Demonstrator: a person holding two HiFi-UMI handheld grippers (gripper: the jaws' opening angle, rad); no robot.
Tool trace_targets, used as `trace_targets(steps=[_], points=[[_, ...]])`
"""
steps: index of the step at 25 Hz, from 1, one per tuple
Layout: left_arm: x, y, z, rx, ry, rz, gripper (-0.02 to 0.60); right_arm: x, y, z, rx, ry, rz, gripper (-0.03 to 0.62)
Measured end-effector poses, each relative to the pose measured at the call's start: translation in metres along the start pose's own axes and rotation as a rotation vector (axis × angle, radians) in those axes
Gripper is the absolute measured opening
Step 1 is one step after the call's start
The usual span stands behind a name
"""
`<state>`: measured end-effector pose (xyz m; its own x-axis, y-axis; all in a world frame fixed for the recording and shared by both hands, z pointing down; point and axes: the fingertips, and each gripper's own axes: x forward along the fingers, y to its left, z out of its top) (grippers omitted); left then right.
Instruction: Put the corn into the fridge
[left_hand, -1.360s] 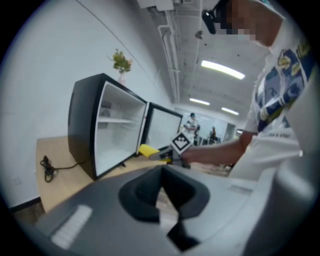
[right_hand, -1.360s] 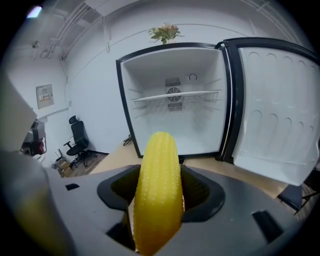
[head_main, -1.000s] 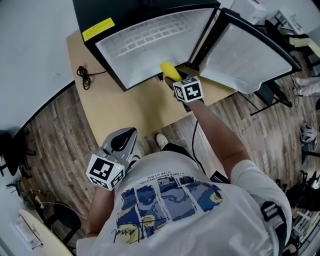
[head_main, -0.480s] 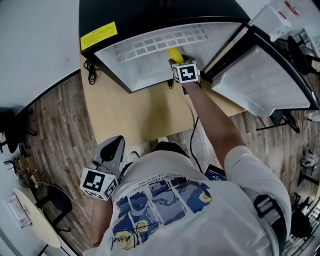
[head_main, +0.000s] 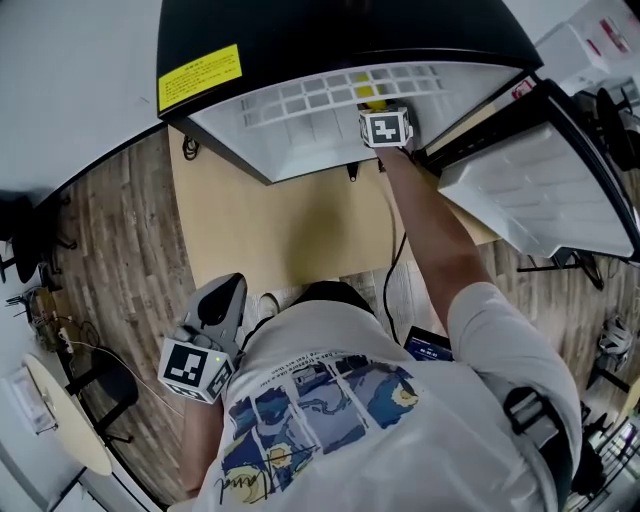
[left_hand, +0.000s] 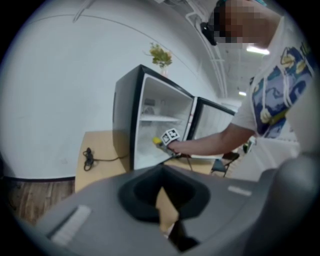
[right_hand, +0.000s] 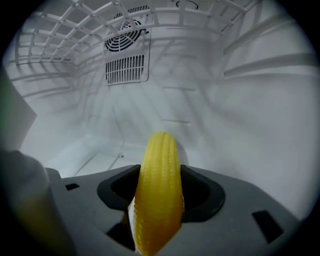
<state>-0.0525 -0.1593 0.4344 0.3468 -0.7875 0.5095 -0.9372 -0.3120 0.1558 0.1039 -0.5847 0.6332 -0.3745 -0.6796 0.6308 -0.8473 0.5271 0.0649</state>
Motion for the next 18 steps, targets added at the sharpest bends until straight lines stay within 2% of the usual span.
trace_targets(steps=[18], points=[[0.018, 0.006, 0.009, 0.001, 0.015, -0.012, 0.009, 0.013, -0.002, -0.003, -0.035, 0.0, -0.032, 0.25]])
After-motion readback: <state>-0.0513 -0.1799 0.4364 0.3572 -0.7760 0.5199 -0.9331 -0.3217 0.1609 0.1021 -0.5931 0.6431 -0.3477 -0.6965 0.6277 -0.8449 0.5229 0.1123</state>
